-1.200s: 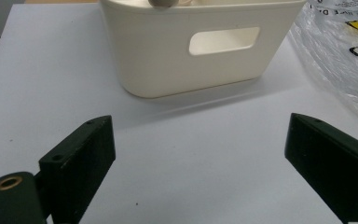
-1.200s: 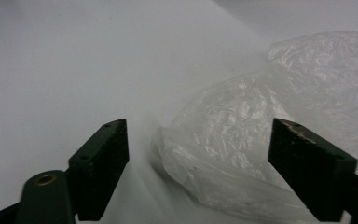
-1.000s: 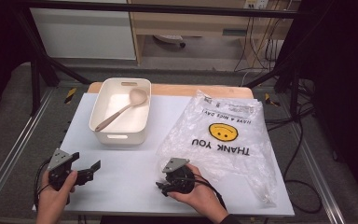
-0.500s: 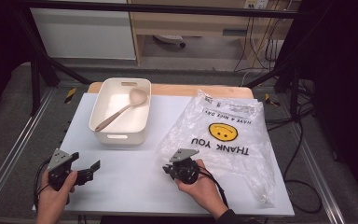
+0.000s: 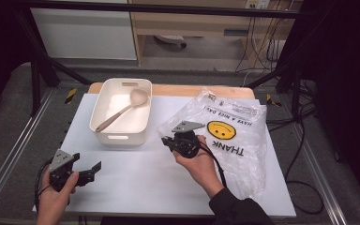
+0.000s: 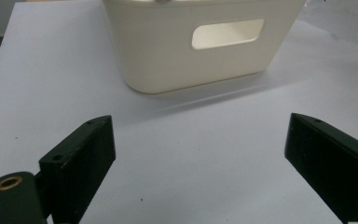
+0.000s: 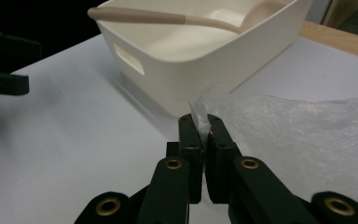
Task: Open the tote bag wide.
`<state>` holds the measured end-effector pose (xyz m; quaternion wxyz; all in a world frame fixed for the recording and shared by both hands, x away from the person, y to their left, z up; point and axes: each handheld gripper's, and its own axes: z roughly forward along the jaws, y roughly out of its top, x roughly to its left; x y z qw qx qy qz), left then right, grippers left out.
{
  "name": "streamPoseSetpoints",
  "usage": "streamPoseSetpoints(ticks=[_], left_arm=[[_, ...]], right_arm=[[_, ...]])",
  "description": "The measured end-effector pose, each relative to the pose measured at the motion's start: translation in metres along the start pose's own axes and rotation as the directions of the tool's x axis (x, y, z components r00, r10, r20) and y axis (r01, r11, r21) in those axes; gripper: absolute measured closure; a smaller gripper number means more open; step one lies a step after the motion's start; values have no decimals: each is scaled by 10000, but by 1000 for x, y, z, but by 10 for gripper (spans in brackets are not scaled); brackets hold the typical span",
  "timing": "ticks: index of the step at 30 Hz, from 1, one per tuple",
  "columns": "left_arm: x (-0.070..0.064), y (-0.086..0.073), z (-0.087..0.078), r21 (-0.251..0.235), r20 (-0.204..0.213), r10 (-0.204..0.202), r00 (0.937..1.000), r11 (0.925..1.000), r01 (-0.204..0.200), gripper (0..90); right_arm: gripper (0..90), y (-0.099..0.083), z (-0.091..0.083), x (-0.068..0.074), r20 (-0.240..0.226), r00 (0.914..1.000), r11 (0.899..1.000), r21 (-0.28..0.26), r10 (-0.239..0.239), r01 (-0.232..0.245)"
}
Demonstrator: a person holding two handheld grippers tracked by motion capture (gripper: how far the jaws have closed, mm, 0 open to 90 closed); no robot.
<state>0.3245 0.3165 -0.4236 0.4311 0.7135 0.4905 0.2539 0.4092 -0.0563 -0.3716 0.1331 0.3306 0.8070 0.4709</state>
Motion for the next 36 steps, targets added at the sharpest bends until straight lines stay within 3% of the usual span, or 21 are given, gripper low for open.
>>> streamPoseSetpoints(ticks=[13,17,23,30,36], left_arm=[[0,0,1,100,44,6,10000,10000,-7,80],[0,0,2,117,30,50,10000,9999,-51,80],[-1,0,2,132,77,67,9999,9999,-68,80],[-1,0,2,150,119,105,9999,9998,-107,80],[-2,0,3,190,139,132,9998,9997,-135,80]], right_arm=[[879,44,14,-10,410,9989,9991,-381,224,-208],[878,51,19,-8,437,9987,9986,-459,275,-254],[878,67,40,-2,568,9973,9980,-464,460,-434],[874,73,61,2,734,9959,9983,-249,536,-519],[855,71,65,4,743,9964,9991,-132,407,-398]])
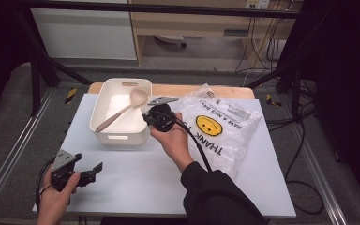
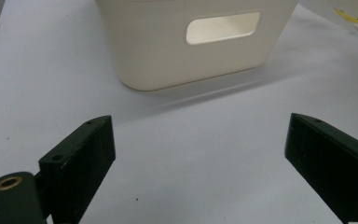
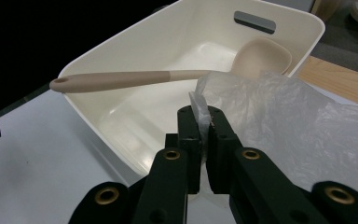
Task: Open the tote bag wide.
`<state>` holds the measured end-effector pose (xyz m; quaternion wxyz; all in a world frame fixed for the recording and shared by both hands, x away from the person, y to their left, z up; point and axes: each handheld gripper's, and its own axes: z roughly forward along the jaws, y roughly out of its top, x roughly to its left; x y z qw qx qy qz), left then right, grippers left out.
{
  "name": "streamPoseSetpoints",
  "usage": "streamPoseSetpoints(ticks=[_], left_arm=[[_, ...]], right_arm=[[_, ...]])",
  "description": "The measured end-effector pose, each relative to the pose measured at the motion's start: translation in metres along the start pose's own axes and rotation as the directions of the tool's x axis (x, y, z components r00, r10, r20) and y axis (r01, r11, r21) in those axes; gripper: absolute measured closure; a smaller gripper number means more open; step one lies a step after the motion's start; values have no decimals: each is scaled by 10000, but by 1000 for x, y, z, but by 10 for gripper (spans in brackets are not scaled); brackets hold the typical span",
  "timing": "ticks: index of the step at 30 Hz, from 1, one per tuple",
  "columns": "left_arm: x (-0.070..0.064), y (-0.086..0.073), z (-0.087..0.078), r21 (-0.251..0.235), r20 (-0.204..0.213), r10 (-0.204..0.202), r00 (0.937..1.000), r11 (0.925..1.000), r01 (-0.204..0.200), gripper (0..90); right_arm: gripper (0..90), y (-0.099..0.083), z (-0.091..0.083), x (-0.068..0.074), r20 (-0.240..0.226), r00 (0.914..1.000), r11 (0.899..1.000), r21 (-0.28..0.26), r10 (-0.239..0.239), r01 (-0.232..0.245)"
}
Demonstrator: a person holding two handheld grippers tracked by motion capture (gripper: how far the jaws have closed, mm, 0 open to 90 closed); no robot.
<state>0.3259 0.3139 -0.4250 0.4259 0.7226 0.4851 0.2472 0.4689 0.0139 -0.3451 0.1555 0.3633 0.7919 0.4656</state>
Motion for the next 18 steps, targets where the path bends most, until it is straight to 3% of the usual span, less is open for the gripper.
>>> streamPoseSetpoints(ticks=[3,4,5,6,10,18], left_arm=[[0,0,0,5,14,20,10000,10000,-20,80],[0,0,0,12,14,24,10000,10000,-24,80],[0,0,0,19,0,16,10000,10000,-16,80],[0,0,0,34,-11,14,10000,10000,-14,80],[0,-1,0,42,-7,-21,10000,10000,21,79],[1,-2,0,-1,-64,-88,9999,10000,87,79]], right_arm=[[753,-1,1,1,-66,10000,9999,132,-64,65],[689,-1,1,1,-74,9999,9998,127,-119,120],[553,-1,-1,3,-88,9998,9997,141,-203,204],[553,-1,-1,3,-88,9998,9997,141,-203,204],[251,-1,-7,8,-29,9995,9979,564,-323,324],[117,-5,-20,4,1,9985,9975,457,-545,545]])
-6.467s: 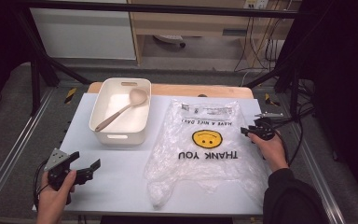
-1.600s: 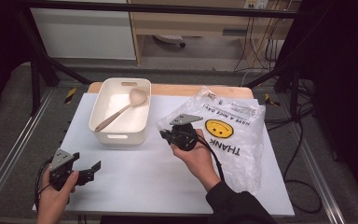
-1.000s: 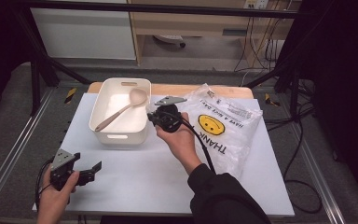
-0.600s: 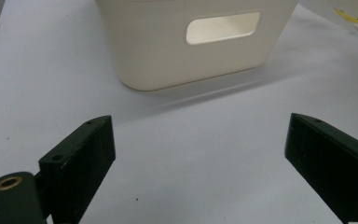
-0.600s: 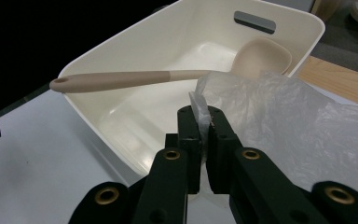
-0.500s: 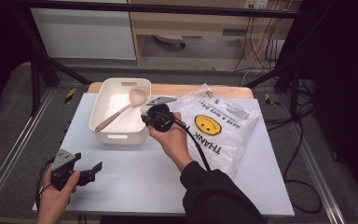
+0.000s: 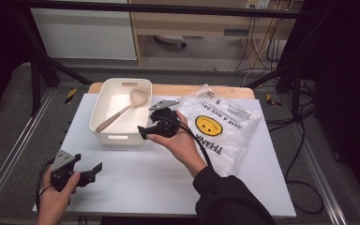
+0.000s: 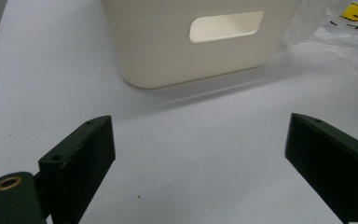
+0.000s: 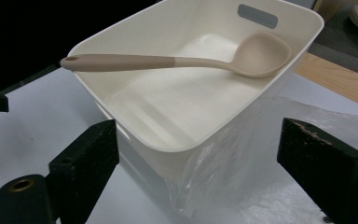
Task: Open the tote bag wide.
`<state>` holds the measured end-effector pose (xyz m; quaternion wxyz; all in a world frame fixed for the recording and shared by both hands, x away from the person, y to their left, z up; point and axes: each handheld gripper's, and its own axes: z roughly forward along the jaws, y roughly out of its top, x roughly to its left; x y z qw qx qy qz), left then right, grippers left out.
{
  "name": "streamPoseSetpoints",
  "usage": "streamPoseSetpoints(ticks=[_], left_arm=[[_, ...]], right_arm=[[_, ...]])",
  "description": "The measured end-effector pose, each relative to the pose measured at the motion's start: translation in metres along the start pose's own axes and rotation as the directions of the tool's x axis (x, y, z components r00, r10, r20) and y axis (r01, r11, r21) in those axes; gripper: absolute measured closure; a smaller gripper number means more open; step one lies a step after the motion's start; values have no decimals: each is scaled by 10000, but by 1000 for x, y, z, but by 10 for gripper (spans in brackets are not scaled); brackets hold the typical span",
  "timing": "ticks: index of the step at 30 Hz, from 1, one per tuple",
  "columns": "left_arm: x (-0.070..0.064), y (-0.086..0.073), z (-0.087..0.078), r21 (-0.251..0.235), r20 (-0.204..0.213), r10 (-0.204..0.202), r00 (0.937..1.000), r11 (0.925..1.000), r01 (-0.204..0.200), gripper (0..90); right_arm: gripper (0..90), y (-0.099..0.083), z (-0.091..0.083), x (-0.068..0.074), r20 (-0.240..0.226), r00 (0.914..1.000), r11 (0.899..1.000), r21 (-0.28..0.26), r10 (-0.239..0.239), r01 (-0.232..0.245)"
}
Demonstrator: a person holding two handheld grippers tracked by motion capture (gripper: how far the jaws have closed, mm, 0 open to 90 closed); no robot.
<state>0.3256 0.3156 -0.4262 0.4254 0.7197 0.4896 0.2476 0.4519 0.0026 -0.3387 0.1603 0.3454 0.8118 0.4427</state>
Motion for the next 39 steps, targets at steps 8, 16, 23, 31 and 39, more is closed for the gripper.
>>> streamPoseSetpoints(ticks=[8,16,23,31,39], left_arm=[[-1,0,0,-1,-5,15,10000,10000,-15,77],[-1,1,0,-88,37,-35,10000,10000,35,73],[0,0,0,-109,51,-128,9999,9999,128,72],[0,1,1,-159,134,-123,9998,9998,125,71],[0,5,-5,-445,274,-173,9995,9988,185,70]], right_arm=[[64,-14,-23,-24,98,9999,9999,-41,100,-100],[59,-41,-34,-46,526,9981,9992,237,320,-332],[64,-60,-39,-61,794,9949,9975,300,621,-646],[64,-68,-43,-69,954,9952,9981,539,232,-284],[68,-78,-46,-72,855,9958,9952,943,-324,243]])
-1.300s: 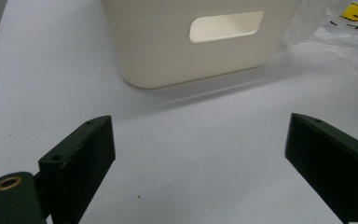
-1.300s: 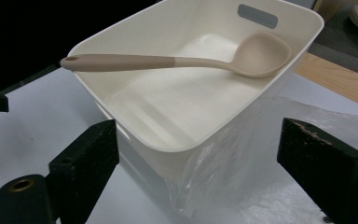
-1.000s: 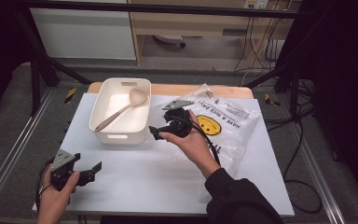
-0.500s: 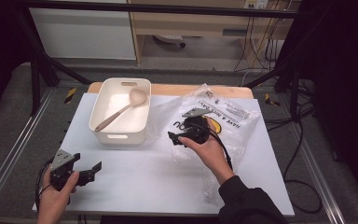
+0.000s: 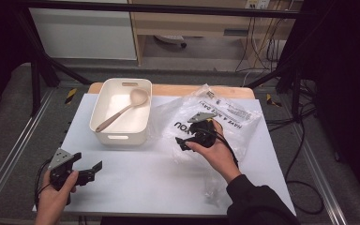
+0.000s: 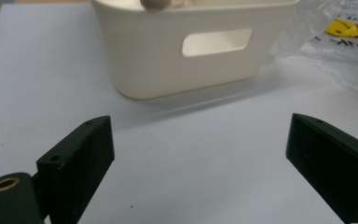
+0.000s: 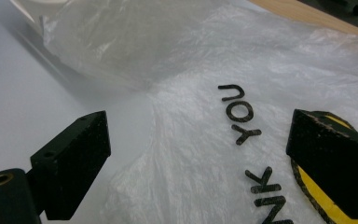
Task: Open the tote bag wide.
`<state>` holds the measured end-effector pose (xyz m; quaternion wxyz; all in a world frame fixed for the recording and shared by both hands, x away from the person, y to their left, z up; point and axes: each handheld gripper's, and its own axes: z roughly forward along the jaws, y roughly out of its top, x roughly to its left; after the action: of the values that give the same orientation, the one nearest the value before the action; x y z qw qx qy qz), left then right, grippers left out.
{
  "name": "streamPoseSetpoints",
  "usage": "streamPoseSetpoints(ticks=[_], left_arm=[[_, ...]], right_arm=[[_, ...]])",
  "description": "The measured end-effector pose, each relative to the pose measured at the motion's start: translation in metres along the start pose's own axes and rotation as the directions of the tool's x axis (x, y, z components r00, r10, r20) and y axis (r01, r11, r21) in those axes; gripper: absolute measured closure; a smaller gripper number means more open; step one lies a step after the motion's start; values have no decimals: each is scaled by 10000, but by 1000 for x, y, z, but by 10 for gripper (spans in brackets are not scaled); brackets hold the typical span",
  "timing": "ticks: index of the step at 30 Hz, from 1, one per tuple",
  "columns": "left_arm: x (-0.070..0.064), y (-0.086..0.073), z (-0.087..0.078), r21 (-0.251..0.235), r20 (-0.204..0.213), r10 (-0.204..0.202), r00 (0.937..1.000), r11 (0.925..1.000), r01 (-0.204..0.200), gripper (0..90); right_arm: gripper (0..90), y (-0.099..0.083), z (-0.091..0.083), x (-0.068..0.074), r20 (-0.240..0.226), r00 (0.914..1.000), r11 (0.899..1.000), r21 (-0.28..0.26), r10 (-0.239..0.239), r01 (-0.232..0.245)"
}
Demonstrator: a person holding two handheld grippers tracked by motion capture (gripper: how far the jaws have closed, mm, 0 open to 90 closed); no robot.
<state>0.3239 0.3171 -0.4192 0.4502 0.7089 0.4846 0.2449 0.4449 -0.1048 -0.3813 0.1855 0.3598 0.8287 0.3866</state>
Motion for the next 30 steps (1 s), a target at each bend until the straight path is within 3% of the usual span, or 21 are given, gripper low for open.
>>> streamPoseSetpoints(ticks=[4,6,9,14,17,18,24,30], left_arm=[[0,1,-3,-189,-240,175,9996,9997,-180,74],[1,1,-4,-341,-505,127,9986,9993,-144,63],[3,-1,-5,-382,-541,-122,9985,9992,102,59],[6,-3,-4,-521,-398,-329,9987,9982,308,60],[8,-2,-2,-594,-363,-483,9982,9972,460,60],[8,-1,-1,-656,-316,-483,9983,9968,461,60],[7,-2,0,-552,-313,-421,9986,9977,403,62],[6,-2,-1,-510,-157,-316,9994,9982,308,62]], right_arm=[[68,-9,-3,-6,-24,9997,9996,99,262,-262],[68,-14,-5,-11,-110,9977,9978,2,666,-666],[65,-20,-10,-15,-338,9925,9928,-174,1175,-1182],[73,-28,-8,-22,-11,9926,9920,-329,1217,-1217],[75,-34,-5,-25,-53,9902,9897,-312,1393,-1394],[79,-35,-5,-26,117,9906,9901,-364,1363,-1358],[66,-41,0,-36,37,9860,9859,-194,1666,-1665],[64,-48,8,-35,160,9868,9868,119,1613,-1615]])
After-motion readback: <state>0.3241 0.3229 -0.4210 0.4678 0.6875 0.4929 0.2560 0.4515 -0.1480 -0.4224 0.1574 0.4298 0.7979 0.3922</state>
